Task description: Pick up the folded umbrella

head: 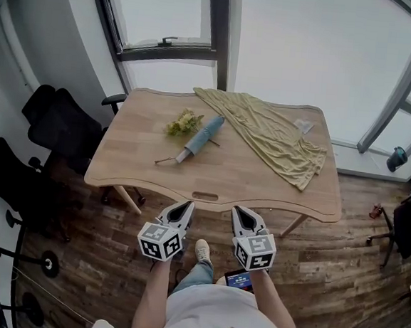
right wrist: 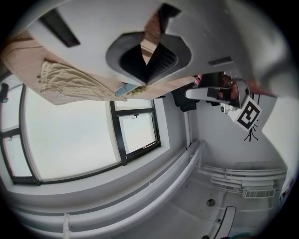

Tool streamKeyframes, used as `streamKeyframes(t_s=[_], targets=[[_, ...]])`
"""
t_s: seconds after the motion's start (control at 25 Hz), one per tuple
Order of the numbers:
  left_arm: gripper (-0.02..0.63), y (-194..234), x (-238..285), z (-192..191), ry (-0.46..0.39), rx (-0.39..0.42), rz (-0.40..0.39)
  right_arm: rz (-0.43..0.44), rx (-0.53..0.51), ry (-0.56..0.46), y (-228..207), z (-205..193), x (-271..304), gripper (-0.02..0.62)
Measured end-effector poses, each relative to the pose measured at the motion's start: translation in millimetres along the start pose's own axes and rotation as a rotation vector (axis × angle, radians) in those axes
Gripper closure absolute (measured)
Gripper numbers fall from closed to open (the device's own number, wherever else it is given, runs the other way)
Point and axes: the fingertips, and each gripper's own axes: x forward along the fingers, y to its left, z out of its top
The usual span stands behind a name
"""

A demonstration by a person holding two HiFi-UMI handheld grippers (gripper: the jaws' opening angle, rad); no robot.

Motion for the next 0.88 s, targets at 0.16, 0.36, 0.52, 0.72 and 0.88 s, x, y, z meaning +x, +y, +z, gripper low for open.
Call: streamKeyframes(t_s=[0.16,0.36,0.52,0.72,0.88], targets=[[0.587,13.5,11.5,3.7,0.005,0.013,0.009,-0.009,-0.006,0.005,-5.5,3.8,15.2,0.585],[0.588,43.7,45.2,8.1,0.003,-0.024,0.008,-0.026,0.005,0.035,-26.5,1.9,49.3,0.585],[0.588,80.3,84.8,11.6,0.028,-0.053,0.007,-0.040,0.020,0.071,-48.9,1.2,98.4,0.586],[0.587,134.2,137.2,26.0,0.058,-0.069,-0.001,-0.053,0.026,0.091,-74.4,15.1,171.1,0.585],[0.587,170.4,176.7,41.7,0.081,-0.059,-0.013,-0.078,0.035,0.105,-92.5,28.1,219.4,0.585]])
